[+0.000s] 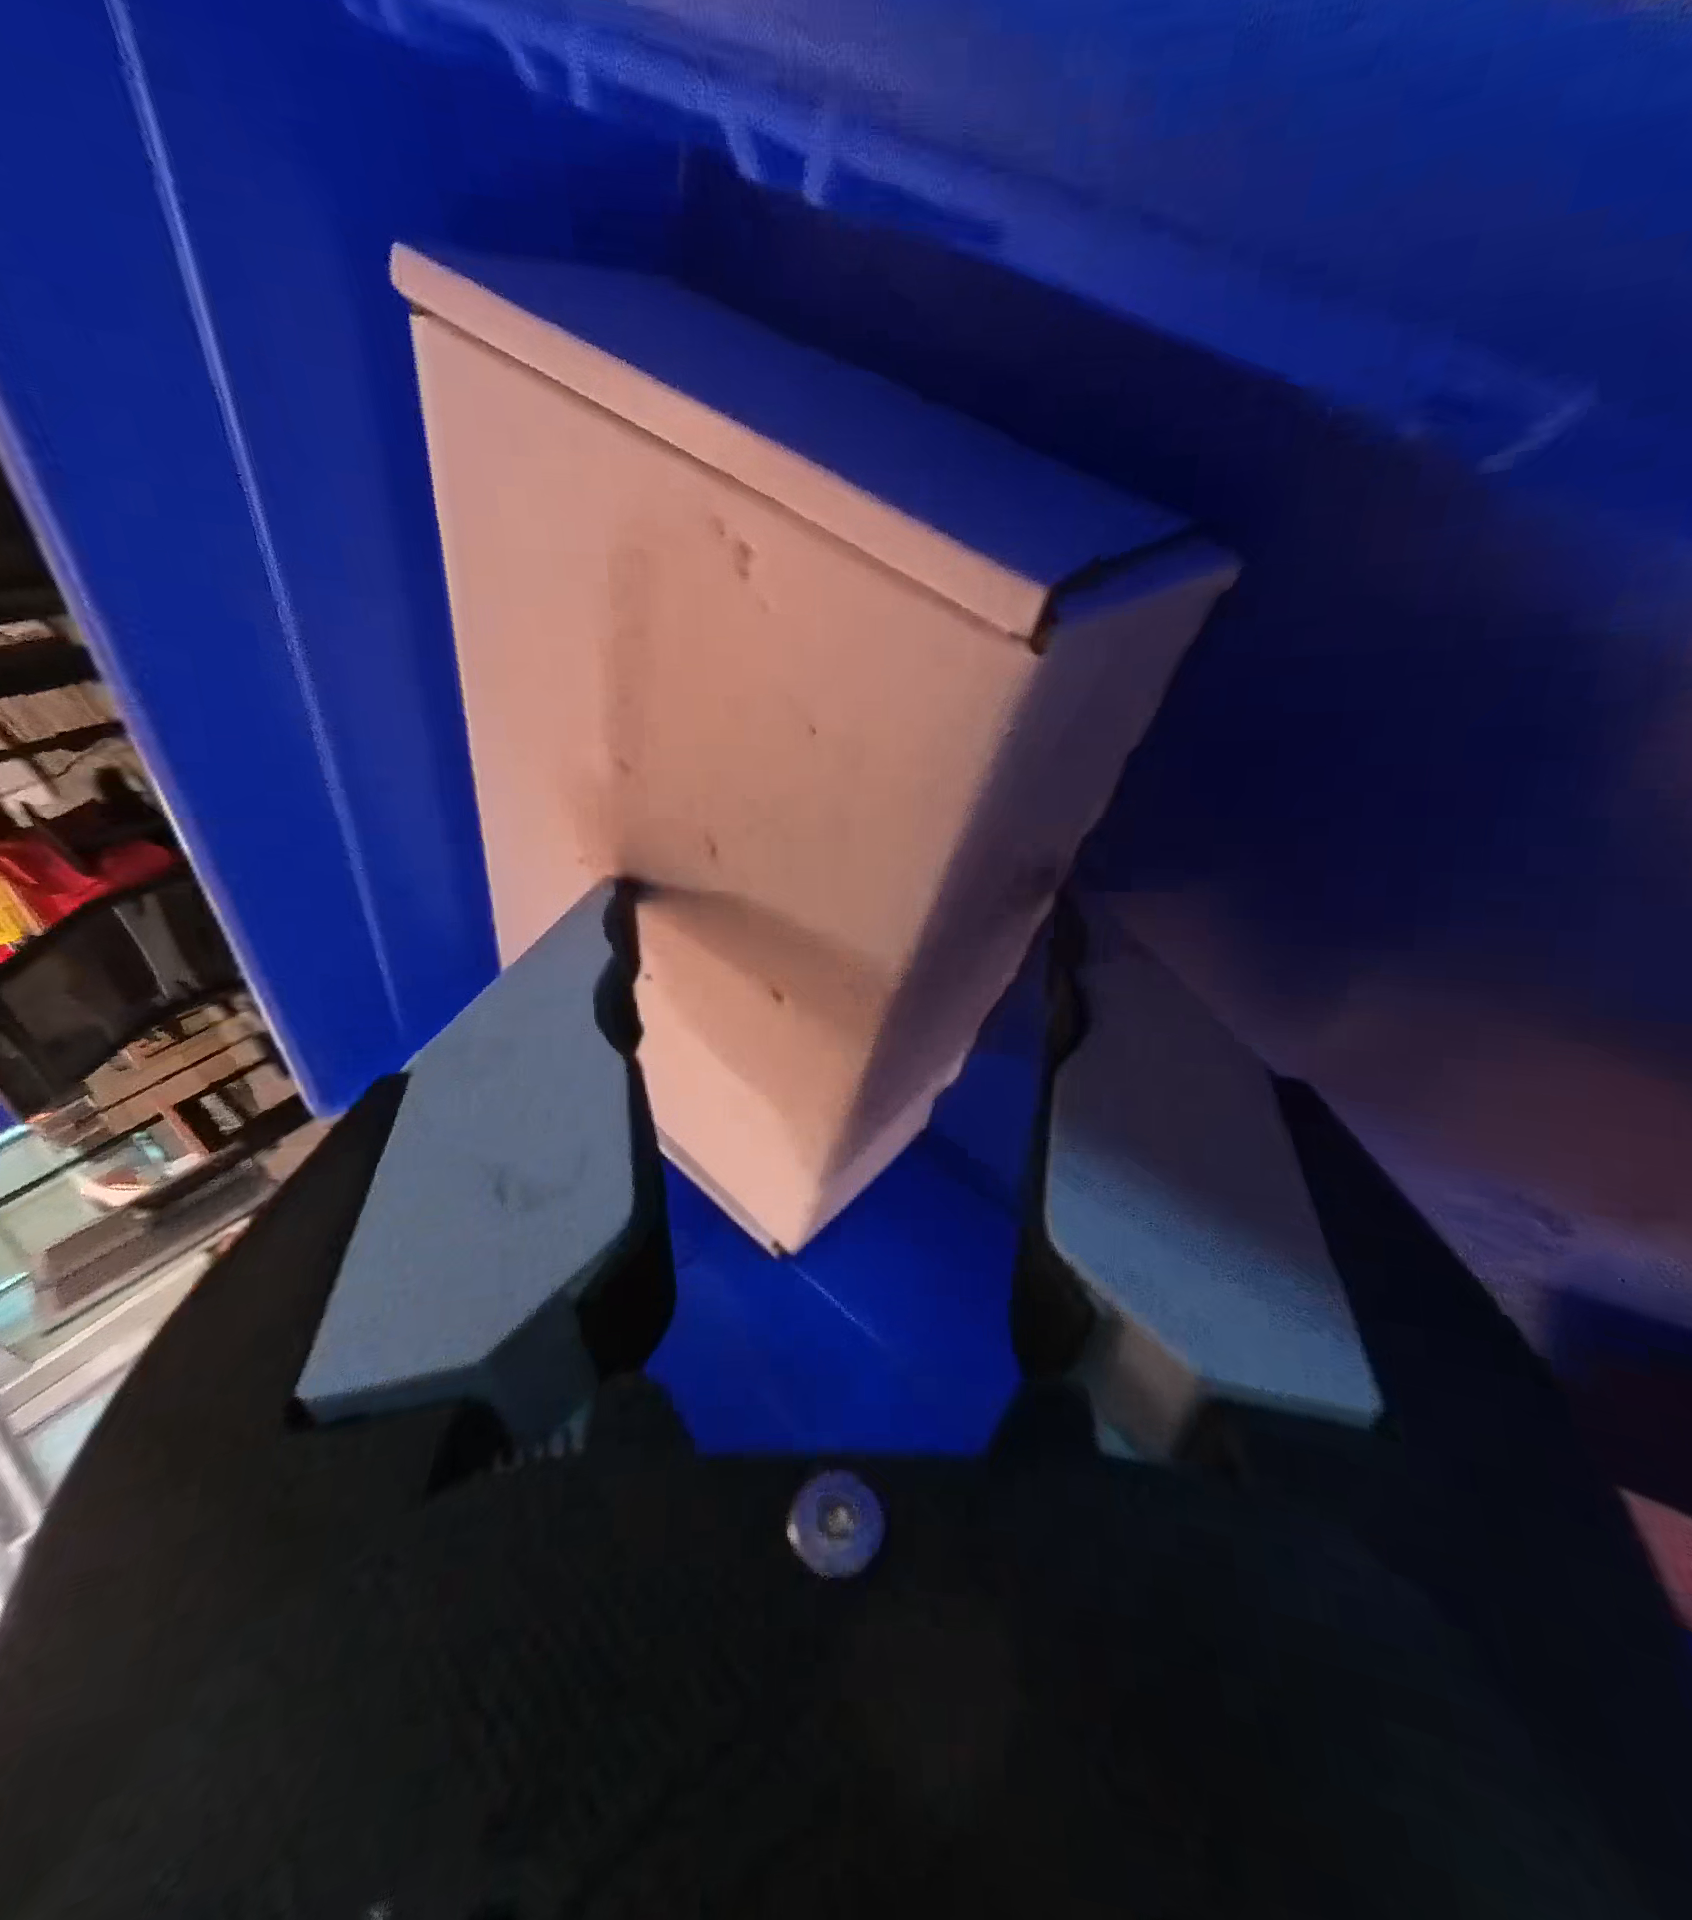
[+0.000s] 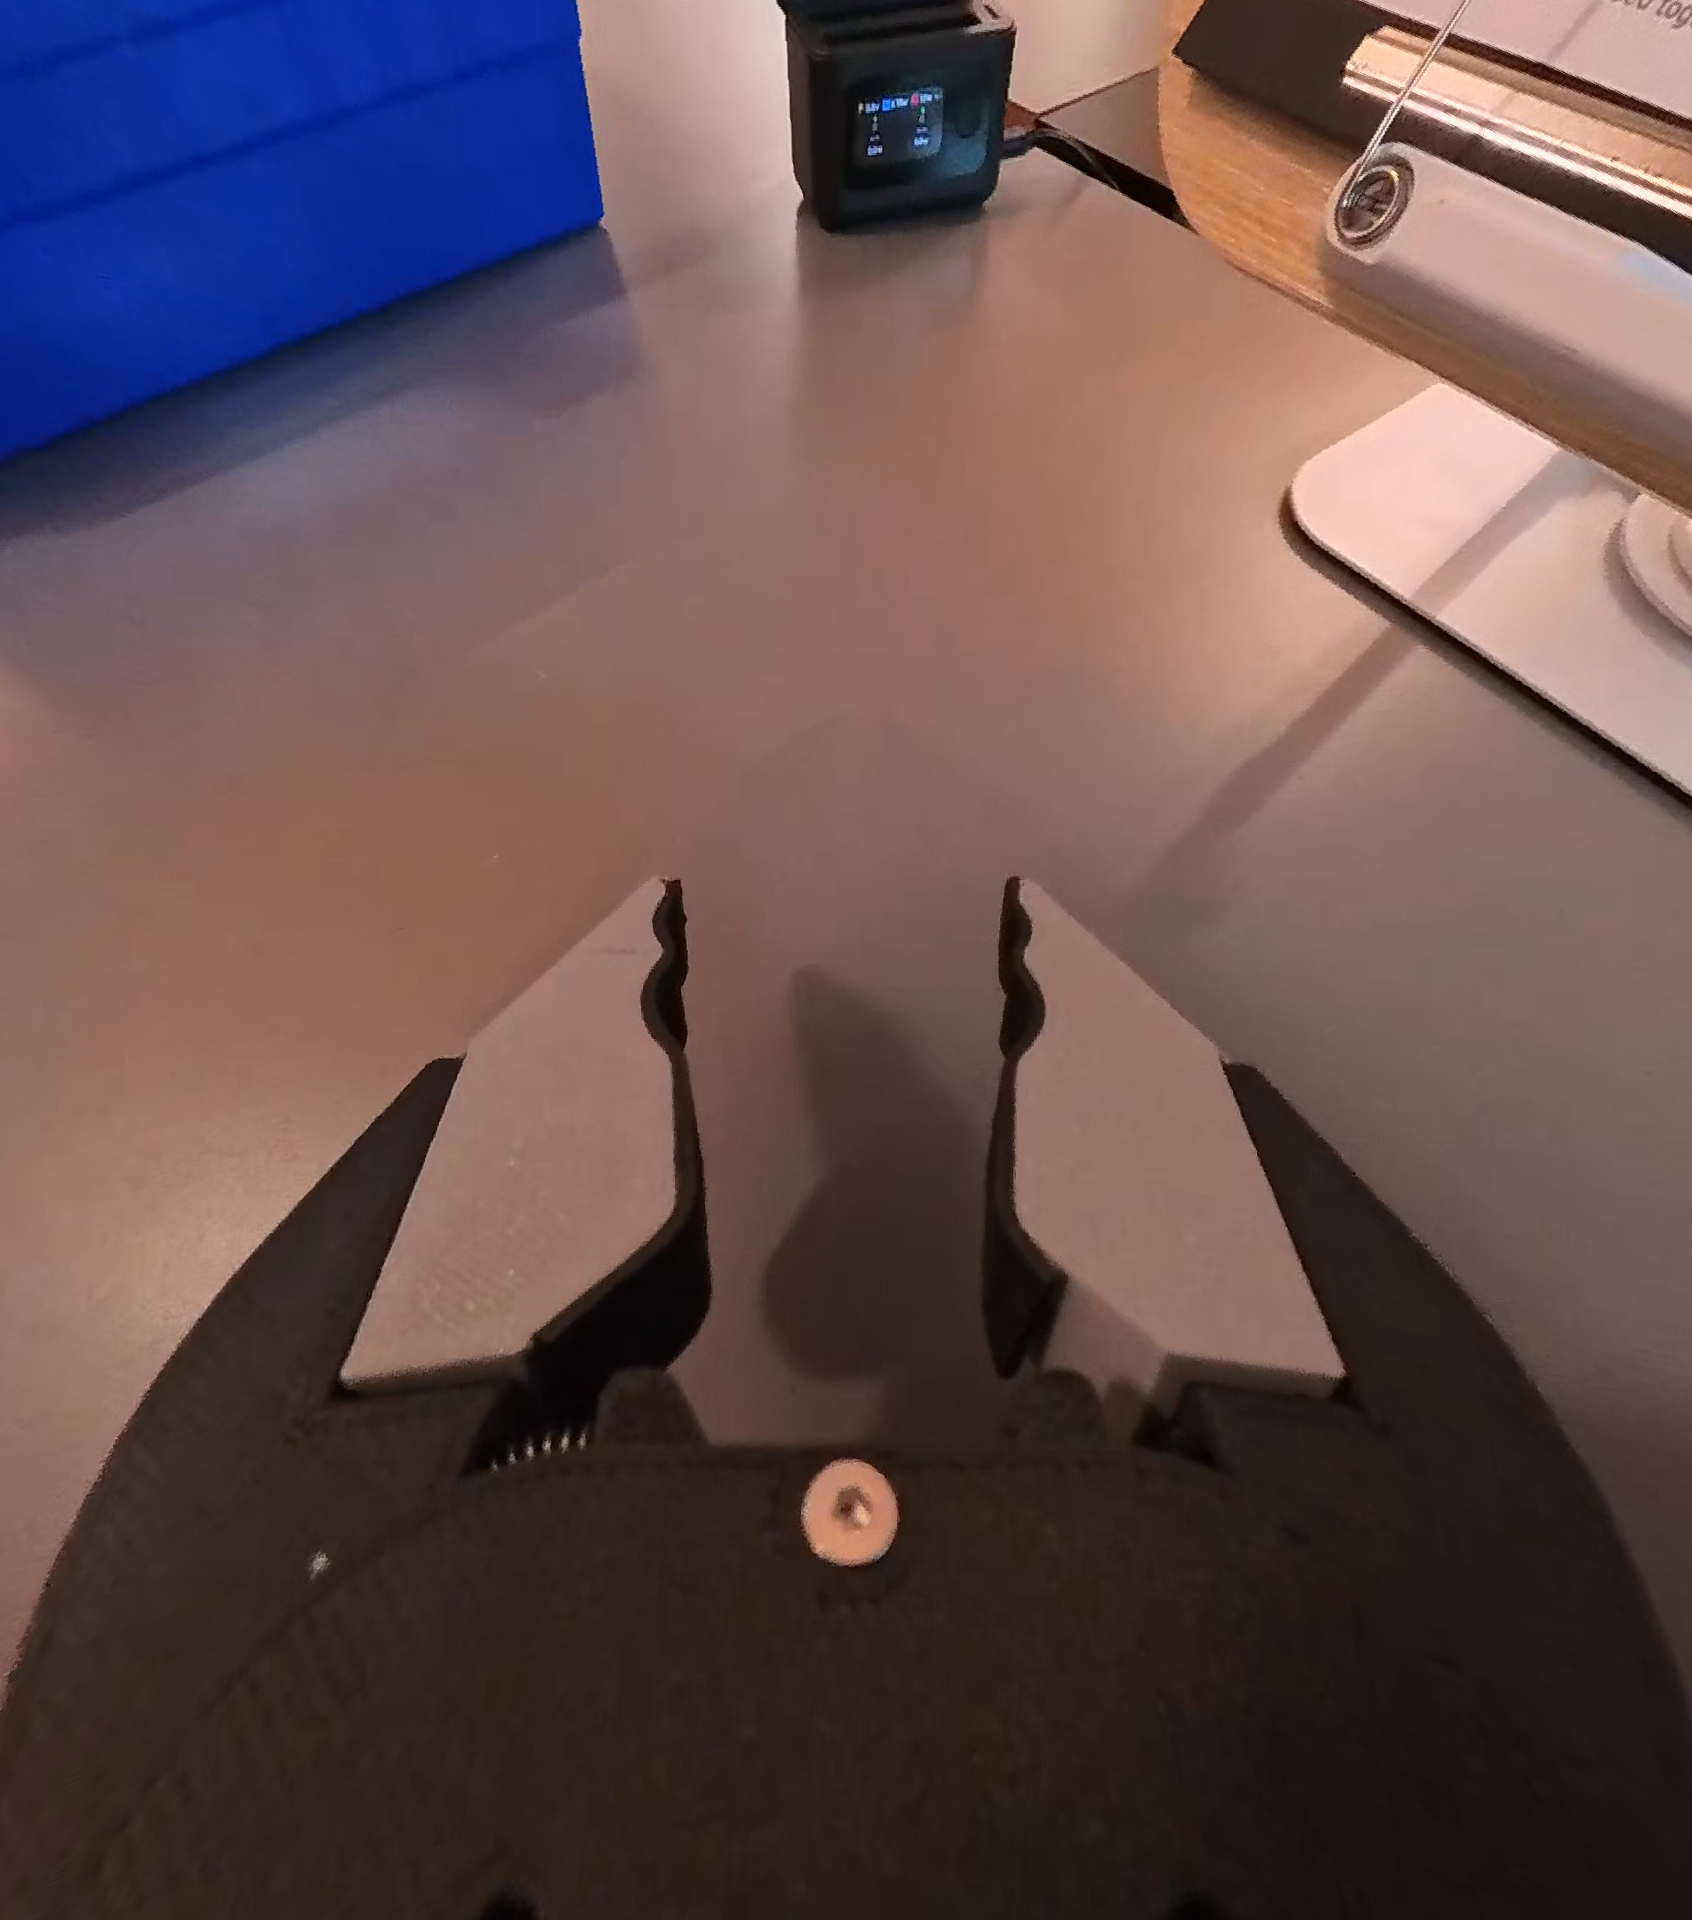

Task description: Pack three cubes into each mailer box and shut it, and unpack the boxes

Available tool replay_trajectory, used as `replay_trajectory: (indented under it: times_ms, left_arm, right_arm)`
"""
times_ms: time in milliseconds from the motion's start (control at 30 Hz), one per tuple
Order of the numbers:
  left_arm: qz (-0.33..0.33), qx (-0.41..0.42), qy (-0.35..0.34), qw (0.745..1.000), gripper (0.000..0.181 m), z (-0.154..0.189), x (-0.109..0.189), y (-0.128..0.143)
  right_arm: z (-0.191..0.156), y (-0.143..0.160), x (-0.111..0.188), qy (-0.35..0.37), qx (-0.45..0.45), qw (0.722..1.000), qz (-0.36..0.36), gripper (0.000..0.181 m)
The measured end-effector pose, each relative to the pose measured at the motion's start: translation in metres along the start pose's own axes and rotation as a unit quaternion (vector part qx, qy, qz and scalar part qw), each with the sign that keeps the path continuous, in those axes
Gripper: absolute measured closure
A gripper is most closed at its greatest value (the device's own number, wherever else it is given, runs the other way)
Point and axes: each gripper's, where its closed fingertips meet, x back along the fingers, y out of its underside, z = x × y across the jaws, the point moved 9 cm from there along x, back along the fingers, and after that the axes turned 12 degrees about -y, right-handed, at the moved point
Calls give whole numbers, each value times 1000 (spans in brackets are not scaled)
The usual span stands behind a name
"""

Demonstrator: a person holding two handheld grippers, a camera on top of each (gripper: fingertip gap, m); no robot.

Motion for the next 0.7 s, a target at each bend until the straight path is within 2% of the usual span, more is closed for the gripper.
replay_trajectory:
  times_ms: [100, 233, 500, 700]
  left_arm:
    - [28, -27, -18, 999, 101, -3, -8, -1]
    - [54, -24, -54, 997, 109, -3, -14, 0]
    - [54, -26, -108, 992, 115, 5, -10, 8]
    - [49, -14, -178, 983, 116, 8, 3, 15]
  right_arm:
    - [1, 0, 0, -4, -4, 1000, -1, 124]
    - [-1, 0, -1, -2, 3, 1000, -3, 126]
    - [-2, 0, 0, 0, 9, 1000, 0, 127]
    - [-2, 0, 0, 0, 10, 1000, -1, 127]
